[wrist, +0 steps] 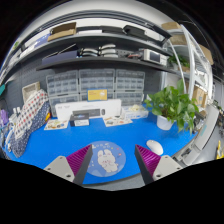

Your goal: Arrange mouse

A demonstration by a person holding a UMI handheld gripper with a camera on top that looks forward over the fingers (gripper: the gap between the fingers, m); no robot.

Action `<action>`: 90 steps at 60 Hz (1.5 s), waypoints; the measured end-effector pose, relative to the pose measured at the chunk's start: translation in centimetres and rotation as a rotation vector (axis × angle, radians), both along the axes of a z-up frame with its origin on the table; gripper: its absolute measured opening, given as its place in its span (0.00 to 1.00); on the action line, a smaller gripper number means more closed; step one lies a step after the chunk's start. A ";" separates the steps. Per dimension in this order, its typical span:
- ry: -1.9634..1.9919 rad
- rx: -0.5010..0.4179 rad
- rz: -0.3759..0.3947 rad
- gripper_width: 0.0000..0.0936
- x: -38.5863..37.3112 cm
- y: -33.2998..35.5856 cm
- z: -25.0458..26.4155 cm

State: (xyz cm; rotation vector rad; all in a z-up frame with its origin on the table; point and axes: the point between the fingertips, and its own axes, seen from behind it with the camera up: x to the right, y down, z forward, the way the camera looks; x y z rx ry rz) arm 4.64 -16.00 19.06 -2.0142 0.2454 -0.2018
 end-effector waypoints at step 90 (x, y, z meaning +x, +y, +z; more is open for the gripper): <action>0.051 -0.294 0.277 0.52 25.4 8.5 -19.8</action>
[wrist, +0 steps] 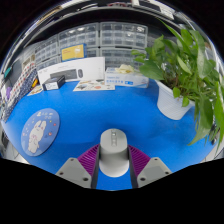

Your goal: Arrange mouse

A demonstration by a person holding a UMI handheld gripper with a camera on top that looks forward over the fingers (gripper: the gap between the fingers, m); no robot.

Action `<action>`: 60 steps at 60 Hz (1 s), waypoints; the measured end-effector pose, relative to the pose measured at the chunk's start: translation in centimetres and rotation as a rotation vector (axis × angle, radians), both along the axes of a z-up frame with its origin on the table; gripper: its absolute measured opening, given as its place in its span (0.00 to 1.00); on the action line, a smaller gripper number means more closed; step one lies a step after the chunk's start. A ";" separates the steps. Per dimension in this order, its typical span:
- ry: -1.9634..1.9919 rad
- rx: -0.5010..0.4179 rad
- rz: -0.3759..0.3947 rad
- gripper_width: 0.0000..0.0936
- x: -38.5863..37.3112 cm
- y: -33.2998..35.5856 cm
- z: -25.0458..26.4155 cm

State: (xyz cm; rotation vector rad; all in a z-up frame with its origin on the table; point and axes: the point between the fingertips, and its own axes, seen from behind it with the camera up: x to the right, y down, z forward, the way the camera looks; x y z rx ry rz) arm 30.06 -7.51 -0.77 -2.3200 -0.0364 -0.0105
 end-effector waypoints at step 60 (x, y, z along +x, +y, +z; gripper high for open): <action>-0.034 0.299 -0.127 0.33 -14.4 5.9 27.8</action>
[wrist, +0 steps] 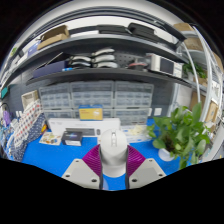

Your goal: Arrange mouse

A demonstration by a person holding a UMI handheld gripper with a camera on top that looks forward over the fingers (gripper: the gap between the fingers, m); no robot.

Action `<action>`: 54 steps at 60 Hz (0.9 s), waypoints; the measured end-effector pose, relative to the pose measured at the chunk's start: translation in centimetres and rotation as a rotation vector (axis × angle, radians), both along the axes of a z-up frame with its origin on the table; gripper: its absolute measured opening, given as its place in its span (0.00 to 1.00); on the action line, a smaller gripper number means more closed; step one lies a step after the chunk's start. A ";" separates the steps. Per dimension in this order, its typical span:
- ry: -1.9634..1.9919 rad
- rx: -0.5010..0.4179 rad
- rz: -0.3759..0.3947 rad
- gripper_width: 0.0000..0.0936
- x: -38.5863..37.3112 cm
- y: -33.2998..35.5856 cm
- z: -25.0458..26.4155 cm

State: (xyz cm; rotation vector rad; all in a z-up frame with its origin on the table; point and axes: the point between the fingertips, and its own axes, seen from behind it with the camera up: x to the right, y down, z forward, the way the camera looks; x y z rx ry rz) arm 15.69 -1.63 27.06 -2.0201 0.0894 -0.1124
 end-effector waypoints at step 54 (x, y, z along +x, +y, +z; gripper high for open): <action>0.114 -0.445 0.016 0.55 -12.4 -2.9 -27.7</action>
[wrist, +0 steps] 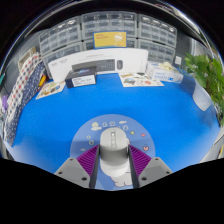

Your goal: Arrange mouse

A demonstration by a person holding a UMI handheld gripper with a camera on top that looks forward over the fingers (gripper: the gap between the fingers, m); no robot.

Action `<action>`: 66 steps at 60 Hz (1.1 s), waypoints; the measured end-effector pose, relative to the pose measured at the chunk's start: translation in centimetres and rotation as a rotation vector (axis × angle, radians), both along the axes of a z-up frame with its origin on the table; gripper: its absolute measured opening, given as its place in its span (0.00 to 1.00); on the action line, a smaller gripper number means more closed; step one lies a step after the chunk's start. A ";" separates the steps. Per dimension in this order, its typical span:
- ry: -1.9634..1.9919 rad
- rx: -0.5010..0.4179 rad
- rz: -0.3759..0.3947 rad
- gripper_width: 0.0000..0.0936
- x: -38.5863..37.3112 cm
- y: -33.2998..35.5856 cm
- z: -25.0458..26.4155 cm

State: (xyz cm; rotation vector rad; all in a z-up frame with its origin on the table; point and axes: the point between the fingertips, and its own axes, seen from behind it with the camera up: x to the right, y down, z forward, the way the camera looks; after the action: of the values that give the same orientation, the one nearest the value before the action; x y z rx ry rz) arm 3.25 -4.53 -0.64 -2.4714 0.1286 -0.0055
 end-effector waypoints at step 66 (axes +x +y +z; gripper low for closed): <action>0.001 0.296 0.111 0.86 -15.6 0.0 22.0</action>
State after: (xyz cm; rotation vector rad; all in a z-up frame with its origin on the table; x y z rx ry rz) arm -12.38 -4.53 21.39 -2.1795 -0.0075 0.0580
